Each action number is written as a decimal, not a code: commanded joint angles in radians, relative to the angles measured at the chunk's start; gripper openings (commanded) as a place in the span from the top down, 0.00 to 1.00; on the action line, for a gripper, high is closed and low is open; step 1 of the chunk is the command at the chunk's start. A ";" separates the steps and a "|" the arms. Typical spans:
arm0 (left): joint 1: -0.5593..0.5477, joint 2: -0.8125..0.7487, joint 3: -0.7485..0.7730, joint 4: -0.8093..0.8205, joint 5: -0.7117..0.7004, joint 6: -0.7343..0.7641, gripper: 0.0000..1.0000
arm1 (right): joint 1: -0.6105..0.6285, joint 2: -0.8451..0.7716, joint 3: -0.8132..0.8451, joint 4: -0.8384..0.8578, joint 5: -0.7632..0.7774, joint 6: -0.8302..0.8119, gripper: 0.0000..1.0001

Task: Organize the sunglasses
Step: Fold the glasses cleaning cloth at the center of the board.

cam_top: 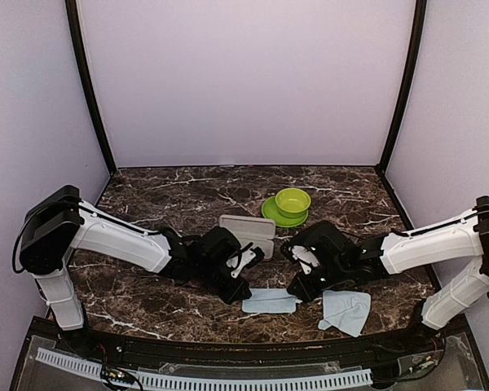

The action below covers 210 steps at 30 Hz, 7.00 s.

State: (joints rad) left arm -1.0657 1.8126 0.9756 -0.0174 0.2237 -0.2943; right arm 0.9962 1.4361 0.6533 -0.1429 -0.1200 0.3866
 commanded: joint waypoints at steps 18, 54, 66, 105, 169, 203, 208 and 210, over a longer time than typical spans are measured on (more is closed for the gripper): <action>-0.014 -0.038 -0.020 -0.016 -0.002 -0.008 1.00 | 0.023 0.008 -0.025 0.031 -0.006 0.021 1.00; -0.037 -0.028 -0.029 -0.026 0.053 -0.014 0.84 | 0.045 -0.018 -0.052 0.040 -0.030 0.042 1.00; -0.050 -0.047 -0.059 -0.018 0.099 -0.009 0.84 | 0.064 -0.055 -0.083 0.051 -0.057 0.059 0.95; 0.074 -0.052 0.028 -0.095 0.124 0.024 0.56 | -0.040 0.000 0.008 -0.006 0.083 0.072 0.67; 0.088 0.052 0.040 -0.047 0.172 0.031 0.89 | -0.058 0.090 -0.013 0.092 -0.008 0.032 0.92; 0.079 0.051 0.039 -0.030 0.181 0.016 0.93 | -0.064 0.104 -0.016 0.062 -0.014 0.015 0.77; 0.079 0.053 0.038 -0.026 0.184 0.017 0.94 | -0.064 0.110 -0.025 0.067 -0.019 0.020 0.81; 0.079 0.053 0.040 -0.027 0.183 0.017 0.94 | -0.064 0.104 -0.029 0.071 -0.022 0.023 0.83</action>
State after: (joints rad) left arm -0.9802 1.8717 1.0248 -0.0525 0.3904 -0.2741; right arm 0.9375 1.5299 0.6464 -0.0856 -0.1234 0.4107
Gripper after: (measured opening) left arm 0.065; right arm 0.187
